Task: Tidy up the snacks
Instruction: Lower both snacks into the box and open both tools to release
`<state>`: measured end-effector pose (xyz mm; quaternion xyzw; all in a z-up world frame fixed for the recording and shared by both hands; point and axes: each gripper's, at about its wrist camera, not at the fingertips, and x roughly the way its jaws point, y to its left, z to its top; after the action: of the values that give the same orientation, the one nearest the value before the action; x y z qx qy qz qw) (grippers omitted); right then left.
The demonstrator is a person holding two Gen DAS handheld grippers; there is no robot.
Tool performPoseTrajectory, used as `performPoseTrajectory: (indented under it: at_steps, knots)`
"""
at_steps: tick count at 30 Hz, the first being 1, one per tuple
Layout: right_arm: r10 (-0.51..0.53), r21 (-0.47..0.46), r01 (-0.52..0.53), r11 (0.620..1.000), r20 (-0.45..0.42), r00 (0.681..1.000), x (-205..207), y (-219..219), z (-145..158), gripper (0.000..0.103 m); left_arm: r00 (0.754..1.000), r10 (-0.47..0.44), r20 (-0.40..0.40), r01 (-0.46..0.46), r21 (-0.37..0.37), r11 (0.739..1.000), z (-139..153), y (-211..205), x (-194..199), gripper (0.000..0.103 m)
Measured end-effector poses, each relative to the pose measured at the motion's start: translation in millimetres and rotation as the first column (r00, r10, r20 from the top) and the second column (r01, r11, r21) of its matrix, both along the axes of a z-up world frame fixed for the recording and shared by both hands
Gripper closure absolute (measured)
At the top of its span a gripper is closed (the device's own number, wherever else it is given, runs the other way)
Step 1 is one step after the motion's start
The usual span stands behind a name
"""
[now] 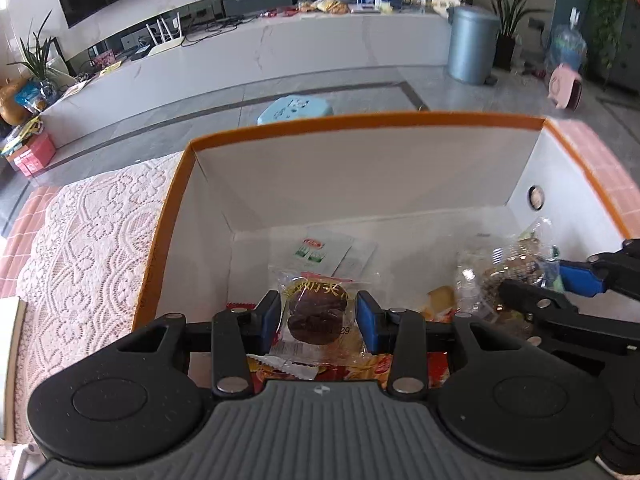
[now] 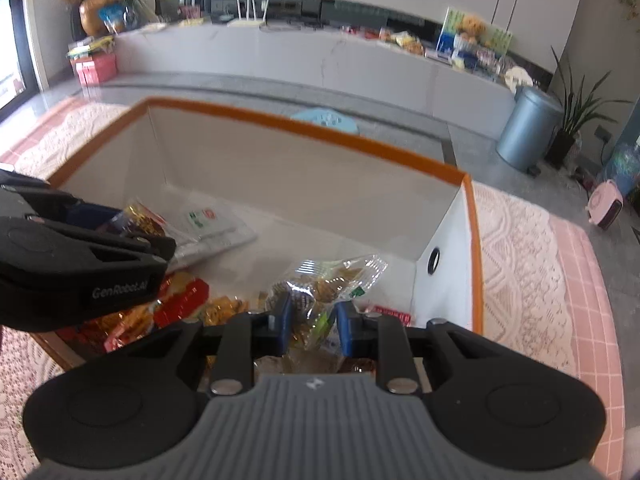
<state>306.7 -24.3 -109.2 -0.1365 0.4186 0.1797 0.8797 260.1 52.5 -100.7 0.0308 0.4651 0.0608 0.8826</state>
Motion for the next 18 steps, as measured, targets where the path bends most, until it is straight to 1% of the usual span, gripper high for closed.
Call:
performPoseTrajectory:
  at_steps: [5, 7, 10, 11, 13, 15, 17, 18]
  knots:
    - [0.001, -0.042, -0.003, 0.999, -0.035, 0.999, 1.3, 4.3, -9.7, 0.082, 0.999, -0.006, -0.041, 0.008, 0.046, 0.999, -5.5, -1.0, 6.9, 0.055]
    - [0.009, -0.048, -0.011, 0.999, -0.031, 0.999, 0.4, 6.2, -9.5, 0.082, 0.998, -0.007, -0.061, 0.01, 0.042, 0.999, -7.8, 0.0, 8.8, 0.053]
    - [0.016, -0.055, -0.018, 0.998, -0.032, 0.999, 0.2, 7.5, -7.5, 0.081, 0.998, -0.003, -0.055, 0.005, 0.031, 0.999, -7.6, 0.4, 6.5, 0.049]
    - [0.021, -0.056, -0.022, 0.998, -0.031, 0.999, 0.0, 6.8, -6.2, 0.08, 0.999, -0.003, -0.053, 0.005, 0.035, 0.999, -7.2, 0.2, 5.4, 0.049]
    - [0.034, -0.063, -0.035, 0.997, -0.024, 0.999, -0.8, 8.2, -3.1, 0.074, 0.999, -0.002, -0.048, 0.004, 0.05, 0.999, -4.8, -1.1, 3.8, 0.045]
    - [0.062, -0.082, -0.061, 0.995, 0.004, 0.998, -5.5, 11.9, -0.1, 0.068, 0.999, -0.001, -0.042, 0.004, 0.065, 0.998, -2.4, -0.9, 2.8, 0.043]
    - [0.082, -0.104, -0.079, 0.991, 0.024, 0.996, -9.5, 14.6, 3.6, 0.064, 0.999, -0.001, -0.035, 0.004, 0.061, 0.998, 2.0, -0.3, 1.3, 0.041]
    - [0.088, -0.106, -0.085, 0.991, 0.028, 0.996, -11.0, 15.1, 5.8, 0.062, 1.0, -0.003, -0.029, 0.004, 0.056, 0.998, 4.7, 0.5, -0.1, 0.038]
